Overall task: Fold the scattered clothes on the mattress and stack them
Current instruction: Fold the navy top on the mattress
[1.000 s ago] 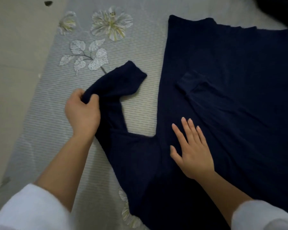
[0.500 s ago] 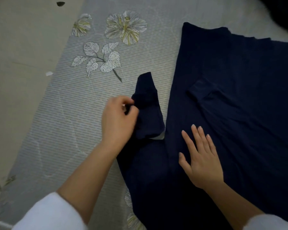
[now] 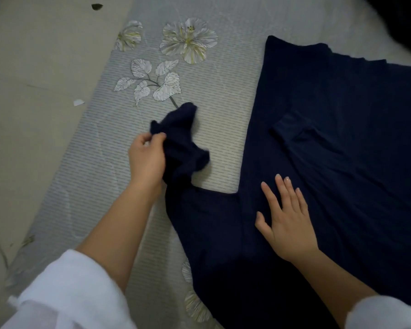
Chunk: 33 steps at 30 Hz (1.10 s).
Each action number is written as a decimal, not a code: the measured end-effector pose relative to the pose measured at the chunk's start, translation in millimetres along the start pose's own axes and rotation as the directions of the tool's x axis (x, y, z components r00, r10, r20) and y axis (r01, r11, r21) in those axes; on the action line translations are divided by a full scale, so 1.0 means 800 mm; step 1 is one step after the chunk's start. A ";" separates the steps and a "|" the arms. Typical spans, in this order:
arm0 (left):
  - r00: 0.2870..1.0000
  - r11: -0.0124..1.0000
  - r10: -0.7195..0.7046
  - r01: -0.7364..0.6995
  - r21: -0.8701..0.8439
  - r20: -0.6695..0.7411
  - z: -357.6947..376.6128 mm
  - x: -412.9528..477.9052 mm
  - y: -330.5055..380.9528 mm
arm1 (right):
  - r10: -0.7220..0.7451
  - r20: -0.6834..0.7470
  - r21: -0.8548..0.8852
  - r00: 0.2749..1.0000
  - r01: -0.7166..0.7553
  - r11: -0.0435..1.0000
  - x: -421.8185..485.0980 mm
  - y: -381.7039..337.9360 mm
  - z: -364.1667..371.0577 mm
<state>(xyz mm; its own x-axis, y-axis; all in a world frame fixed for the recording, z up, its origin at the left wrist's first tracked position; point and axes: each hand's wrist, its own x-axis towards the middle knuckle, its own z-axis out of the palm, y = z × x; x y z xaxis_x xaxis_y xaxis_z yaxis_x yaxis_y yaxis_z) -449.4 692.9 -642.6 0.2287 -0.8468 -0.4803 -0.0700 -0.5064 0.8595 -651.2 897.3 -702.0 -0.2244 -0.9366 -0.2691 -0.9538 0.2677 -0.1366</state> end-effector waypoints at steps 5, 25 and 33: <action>0.995 0.871 0.003 -0.050 -0.489 -0.097 -0.114 0.033 0.021 | 0.053 0.125 -0.083 0.991 -0.043 0.996 0.010 -0.027 -0.026; 0.934 0.987 0.153 -0.160 0.005 -0.324 -0.152 -0.035 0.027 | 0.100 0.373 -0.256 0.923 -0.001 0.967 0.024 -0.063 -0.066; 0.668 0.541 0.674 -0.738 0.404 0.316 0.066 -0.181 0.026 | 0.298 0.212 0.725 0.931 -0.354 0.590 -0.029 0.038 -0.107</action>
<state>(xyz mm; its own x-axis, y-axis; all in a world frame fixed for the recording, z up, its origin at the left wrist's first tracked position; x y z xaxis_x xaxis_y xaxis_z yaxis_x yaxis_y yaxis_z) -535.3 796.2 -564.6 -0.2016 -0.9582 0.2032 -0.5986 0.2848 0.7487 -691.9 908.1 -618.6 -0.4506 -0.7442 -0.4931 -0.3385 0.6535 -0.6770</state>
